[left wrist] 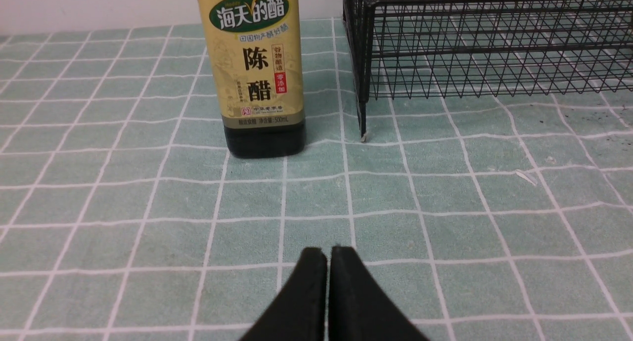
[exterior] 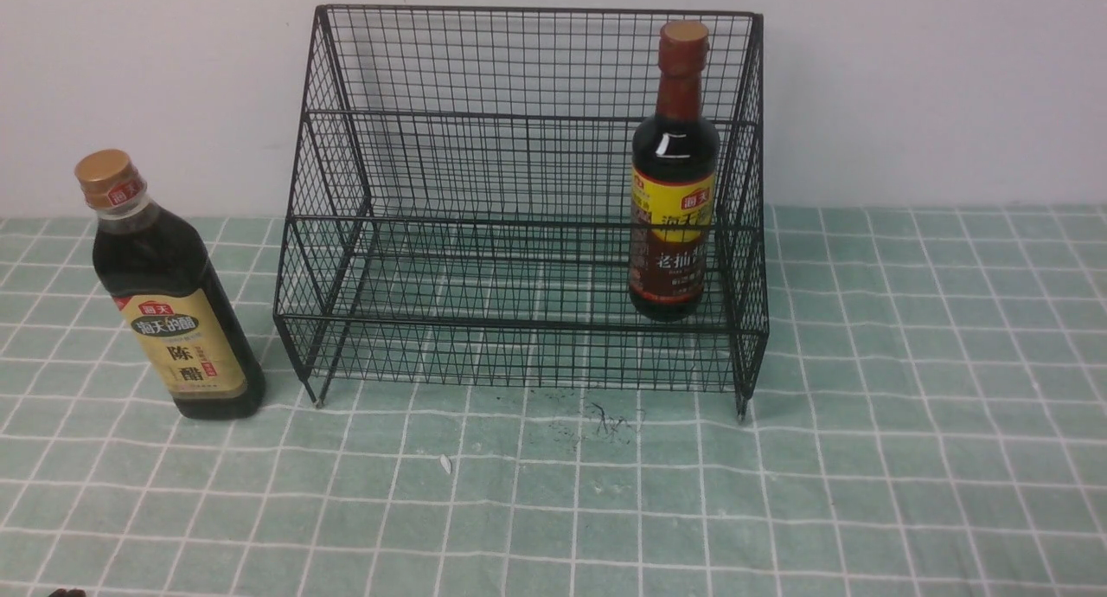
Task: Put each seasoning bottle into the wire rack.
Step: Use the left arm to grab the condiment bottle closest to it
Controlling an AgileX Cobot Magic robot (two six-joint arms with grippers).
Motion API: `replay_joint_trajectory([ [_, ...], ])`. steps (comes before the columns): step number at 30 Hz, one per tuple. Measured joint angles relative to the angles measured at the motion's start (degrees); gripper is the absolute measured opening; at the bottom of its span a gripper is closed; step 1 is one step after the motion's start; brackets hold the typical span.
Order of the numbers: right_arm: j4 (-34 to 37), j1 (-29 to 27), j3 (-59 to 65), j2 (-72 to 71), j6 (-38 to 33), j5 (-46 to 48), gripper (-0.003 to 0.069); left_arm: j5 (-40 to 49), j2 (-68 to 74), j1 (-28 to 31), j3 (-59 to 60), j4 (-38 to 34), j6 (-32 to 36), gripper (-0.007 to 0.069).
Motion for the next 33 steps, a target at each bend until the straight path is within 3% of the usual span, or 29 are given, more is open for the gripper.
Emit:
replay_joint_trajectory([
  [10,0.0,0.0,0.0,0.0,0.0,0.0,-0.0015,-1.0,0.0,0.0,0.1,5.0,-0.5,-0.0006],
  [14,0.0,0.0,0.0,0.0,0.0,0.0,-0.0015,-10.5,0.0,0.0,0.1,1.4,-6.8,-0.0006],
  [19,0.0,0.0,0.0,0.0,0.0,0.0,-0.0015,-19.6,0.0,0.0,0.1,0.0,-9.9,-0.0006],
  [29,0.0,0.0,0.0,0.0,0.0,-0.1,-0.0015,-42.3,2.3,0.0,-0.1,-0.2,-9.2,-0.0004],
  [32,0.0,0.0,0.0,0.0,0.0,-0.1,-0.0015,-43.9,8.9,0.0,-2.4,-0.3,-8.5,0.0029],
  [33,0.0,0.0,0.0,0.0,0.0,-0.1,-0.0015,-44.5,14.0,0.0,-4.8,-0.3,-7.8,0.0075],
])
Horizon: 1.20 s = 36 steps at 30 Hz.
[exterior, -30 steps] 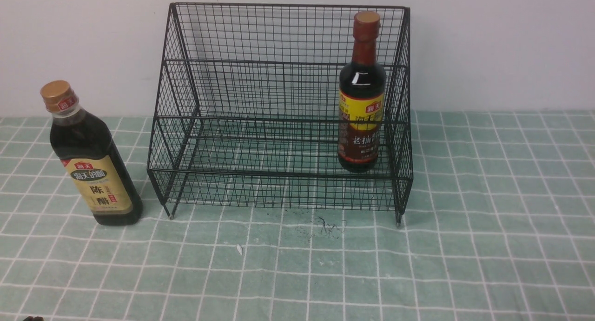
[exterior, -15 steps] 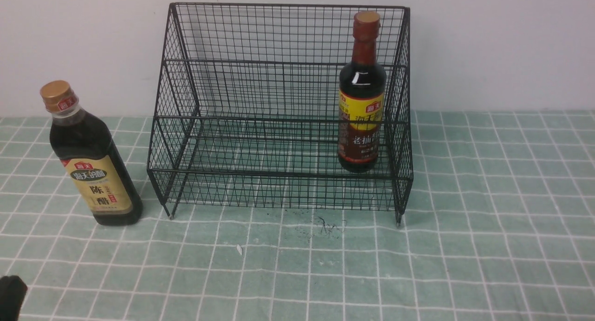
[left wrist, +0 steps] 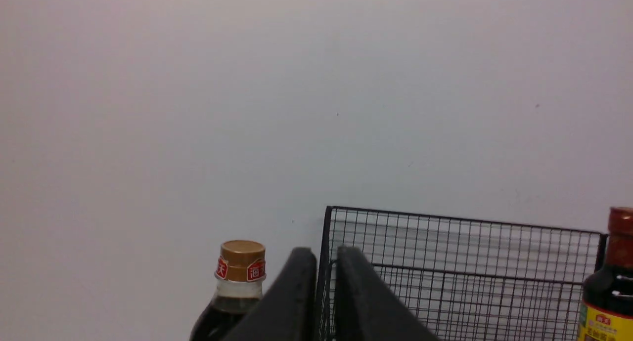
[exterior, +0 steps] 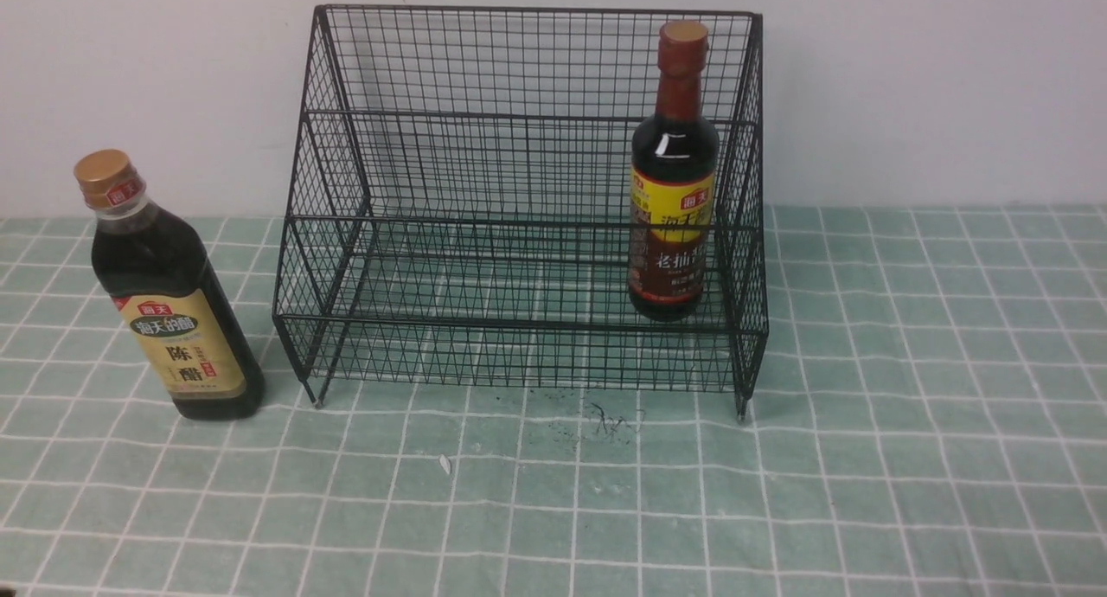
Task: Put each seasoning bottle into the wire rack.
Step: Use the left arm to grab the condiment bottle closest to it
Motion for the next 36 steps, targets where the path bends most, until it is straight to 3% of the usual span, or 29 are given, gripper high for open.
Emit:
replay_joint_trajectory([
  [4,0.0,0.0,0.0,0.0,0.0,0.0,-0.0015,-1.6,10.6,0.0,-5.2,0.0,1.5,0.0191],
  [7,0.0,0.0,0.0,0.0,0.0,0.0,-0.0015,-2.3,23.5,0.0,-12.1,0.0,2.6,0.0371],
  [8,0.0,0.0,0.0,0.0,0.0,0.0,-0.0015,-2.4,24.1,0.0,-12.5,0.0,2.7,0.038],
  [11,0.0,0.0,0.0,0.0,0.0,0.0,-0.0015,-2.6,33.5,0.0,-18.7,-1.5,4.5,0.051],
  [14,0.0,0.0,0.0,0.0,0.0,-0.1,-0.0015,-2.7,39.8,0.0,-23.4,-6.5,8.4,0.0575],
  [20,0.0,0.0,0.0,0.0,0.0,-0.1,-0.0015,-4.3,48.7,0.0,-30.0,-19.3,20.2,0.0593],
  [25,0.0,0.0,0.0,0.0,0.0,-0.1,-0.0015,-6.0,55.2,0.0,-32.4,-24.9,26.2,0.0592],
  [36,0.0,0.0,0.0,0.0,0.8,-0.1,-0.0015,-12.3,68.2,0.0,-33.6,-26.6,27.4,0.0574],
])
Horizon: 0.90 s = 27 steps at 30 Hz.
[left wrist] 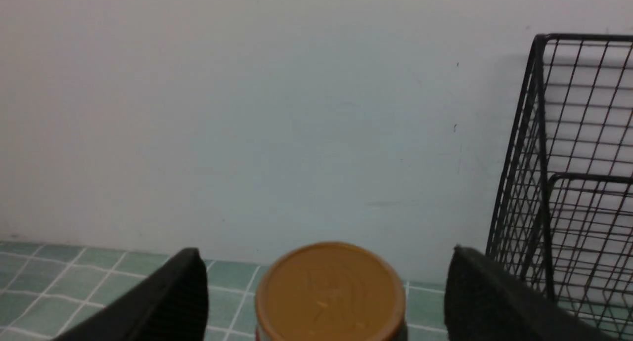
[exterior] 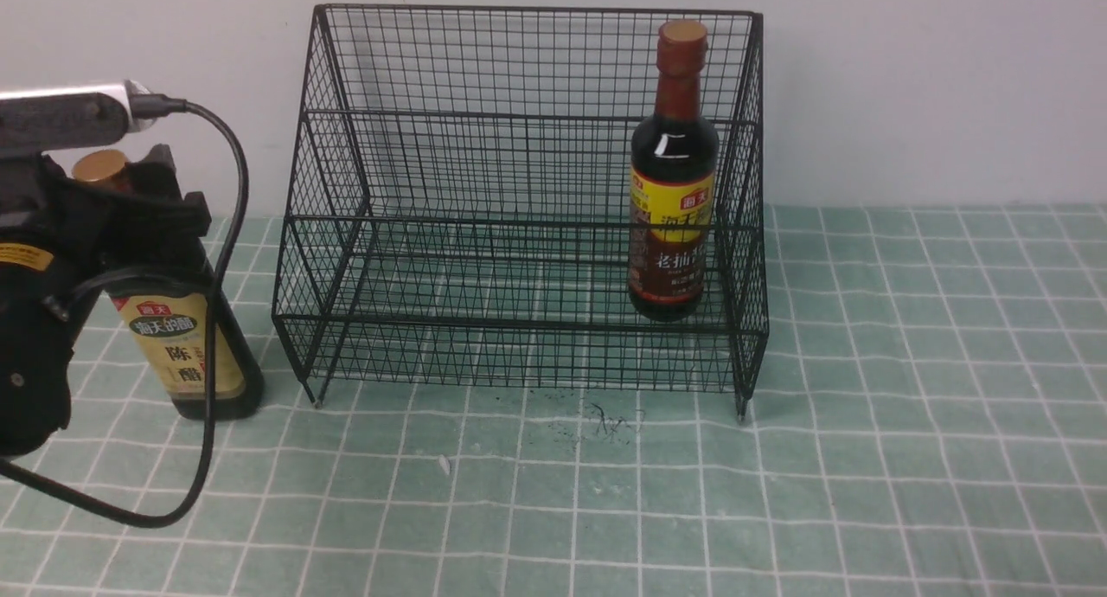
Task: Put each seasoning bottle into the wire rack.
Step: Use the left arm to grab the condiment bottle closest to it, then use the left arm to put the condiment bottle back on the shelf
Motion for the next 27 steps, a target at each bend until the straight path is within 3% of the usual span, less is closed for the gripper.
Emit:
replay_joint_trajectory([
  [2,0.0,0.0,0.0,0.0,0.1,0.0,-0.0015,-1.2,0.8,0.0,0.0,0.0,0.0,0.0545],
  [6,0.0,0.0,0.0,0.0,0.1,0.0,-0.0015,-1.9,2.2,0.0,-1.0,-0.1,0.0,0.03],
  [10,0.0,0.0,0.0,0.0,0.1,0.0,-0.0015,1.6,2.0,0.0,-2.7,-0.2,0.7,0.0309],
  [17,0.0,0.0,0.0,0.0,0.2,0.0,-0.0015,17.2,-6.0,0.0,-12.5,-3.5,4.1,0.0309],
  [27,0.0,0.0,0.0,0.0,0.2,0.0,-0.0015,24.7,-10.8,-1.2,-25.1,-7.7,8.5,0.0309],
])
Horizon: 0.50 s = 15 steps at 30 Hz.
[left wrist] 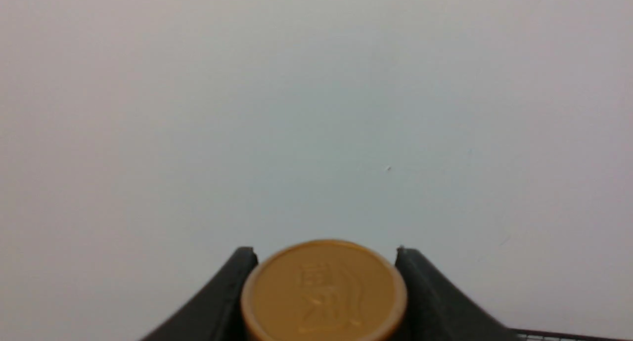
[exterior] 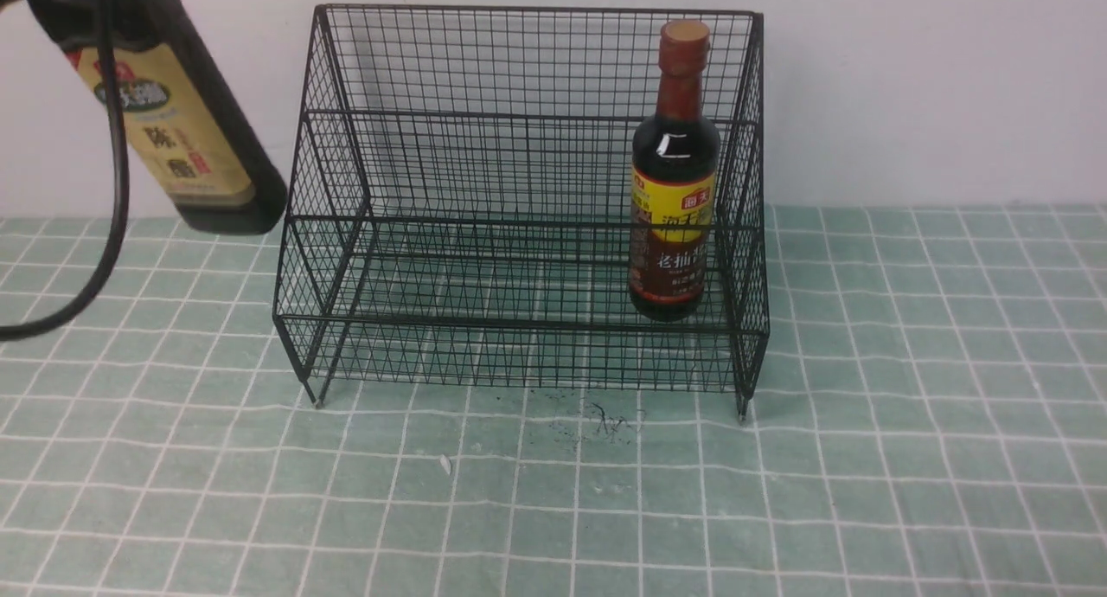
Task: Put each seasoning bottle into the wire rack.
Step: Use the left arm to put the condiment bottle back on the shelf
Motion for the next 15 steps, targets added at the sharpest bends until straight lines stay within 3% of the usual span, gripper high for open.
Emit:
replay_joint_trajectory([
  [9,0.0,0.0,0.0,0.0,0.0,0.0,-0.0015,-3.7,7.9,-8.9,-6.0,-4.9,3.1,0.0309],
  [15,0.0,0.0,0.0,0.0,0.1,0.0,-0.0015,-6.4,13.6,-9.8,-9.8,-11.8,9.2,0.0309],
])
